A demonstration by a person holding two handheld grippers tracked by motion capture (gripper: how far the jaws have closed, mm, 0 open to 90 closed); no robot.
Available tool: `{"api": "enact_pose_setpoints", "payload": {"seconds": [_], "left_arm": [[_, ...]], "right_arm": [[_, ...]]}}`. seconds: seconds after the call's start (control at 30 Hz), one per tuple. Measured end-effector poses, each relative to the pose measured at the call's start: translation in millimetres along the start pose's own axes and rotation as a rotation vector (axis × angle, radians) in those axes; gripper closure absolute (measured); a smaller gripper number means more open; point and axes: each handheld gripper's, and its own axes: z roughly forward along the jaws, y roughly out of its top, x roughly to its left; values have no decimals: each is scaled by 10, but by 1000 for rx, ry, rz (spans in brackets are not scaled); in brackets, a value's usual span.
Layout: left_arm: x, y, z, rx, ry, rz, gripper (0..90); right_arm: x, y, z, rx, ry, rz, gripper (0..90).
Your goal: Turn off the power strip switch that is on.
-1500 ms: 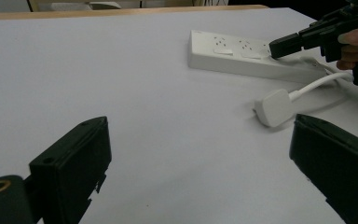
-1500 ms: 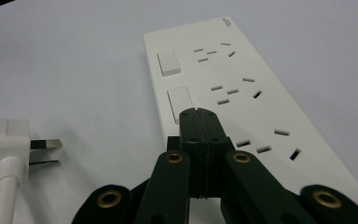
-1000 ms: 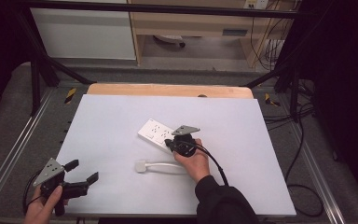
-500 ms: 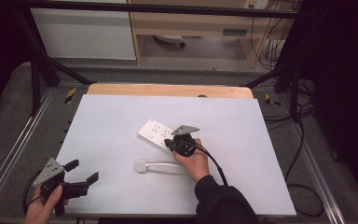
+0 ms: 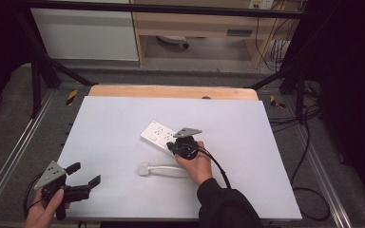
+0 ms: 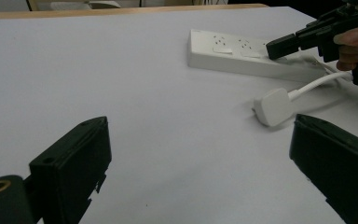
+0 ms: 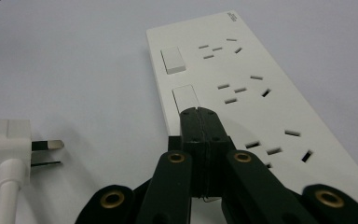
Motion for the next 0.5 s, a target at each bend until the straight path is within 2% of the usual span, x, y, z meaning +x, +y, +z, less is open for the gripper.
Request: {"api": "enact_pose_setpoints", "payload": {"seconds": [0.33, 0.5], "left_arm": [[2, 1, -4, -1, -1, 1, 53], [4, 1, -1, -1, 0, 2, 53]], "right_arm": [[12, -5, -11, -3, 3, -12, 900], [11, 18, -52, -23, 4, -9, 900]]}}
